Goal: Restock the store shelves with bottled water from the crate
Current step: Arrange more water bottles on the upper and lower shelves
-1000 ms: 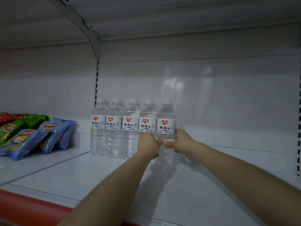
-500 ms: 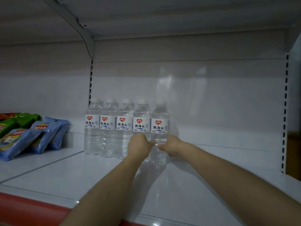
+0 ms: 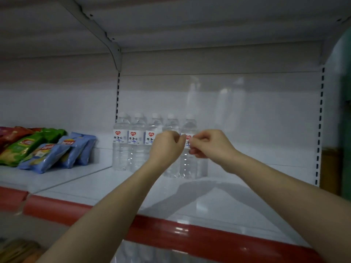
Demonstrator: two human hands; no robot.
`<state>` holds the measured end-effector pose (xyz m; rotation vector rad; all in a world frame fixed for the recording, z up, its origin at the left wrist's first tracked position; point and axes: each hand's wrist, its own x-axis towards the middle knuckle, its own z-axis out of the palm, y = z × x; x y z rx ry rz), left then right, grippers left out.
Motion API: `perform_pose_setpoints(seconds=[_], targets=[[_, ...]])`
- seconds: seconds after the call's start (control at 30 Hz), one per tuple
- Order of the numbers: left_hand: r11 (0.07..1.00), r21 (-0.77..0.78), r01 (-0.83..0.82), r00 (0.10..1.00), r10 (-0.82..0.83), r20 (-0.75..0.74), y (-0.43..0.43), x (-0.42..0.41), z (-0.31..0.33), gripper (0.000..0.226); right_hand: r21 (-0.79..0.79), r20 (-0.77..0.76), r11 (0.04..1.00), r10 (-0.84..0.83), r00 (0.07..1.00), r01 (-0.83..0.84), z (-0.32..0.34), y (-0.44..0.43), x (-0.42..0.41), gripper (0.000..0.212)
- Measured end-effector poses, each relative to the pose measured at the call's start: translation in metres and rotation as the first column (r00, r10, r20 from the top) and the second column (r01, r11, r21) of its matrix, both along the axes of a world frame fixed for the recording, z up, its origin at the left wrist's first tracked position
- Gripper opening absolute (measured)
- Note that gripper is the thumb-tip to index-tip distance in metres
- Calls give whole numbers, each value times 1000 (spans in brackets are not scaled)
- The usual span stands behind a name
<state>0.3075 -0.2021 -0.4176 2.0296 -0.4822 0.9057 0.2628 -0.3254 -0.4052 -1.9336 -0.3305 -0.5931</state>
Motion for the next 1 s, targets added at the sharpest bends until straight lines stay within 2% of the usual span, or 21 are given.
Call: perform_pose_setpoints(seconds=[0.07,0.17,0.27,0.37,0.43,0.53,0.63,0.7,0.8,0.93,1.0], targets=[[998,-65,9,998,-5,63,6,-20,-5,40,19,42,999,40,998,-41,1,6,-18,11],[990,-141,22,988,1,157,22,-59,-22,39,23,57,995,94,994,-96,-13,20,-50,5],[976,-189,105,963,-53,263,39,-94,-45,38,11,101,987,159,982,-161,-32,34,-79,5],[952,-244,186,947,-108,302,53,-121,-74,36,16,87,971,234,968,-237,-58,47,-109,5],[930,-294,219,953,-138,271,58,-136,-104,36,16,29,965,262,965,-263,-85,53,-128,6],[912,-342,228,973,-196,124,60,-163,-166,32,36,-85,960,281,956,-279,-142,55,-150,5],[914,-347,211,949,-277,-151,57,-190,-242,30,64,-271,968,249,930,-241,-213,52,-170,2],[920,-336,201,878,-322,-354,55,-206,-293,29,59,-403,977,209,891,-203,-264,46,-183,11],[933,-290,213,718,-350,-601,50,-232,-370,27,72,-567,982,183,803,-173,-343,35,-204,12],[949,-215,231,584,-312,-749,40,-259,-455,21,95,-720,988,151,677,-120,-433,20,-229,17],[950,-170,263,510,-287,-811,33,-270,-491,21,83,-765,990,136,629,-112,-468,13,-238,9]])
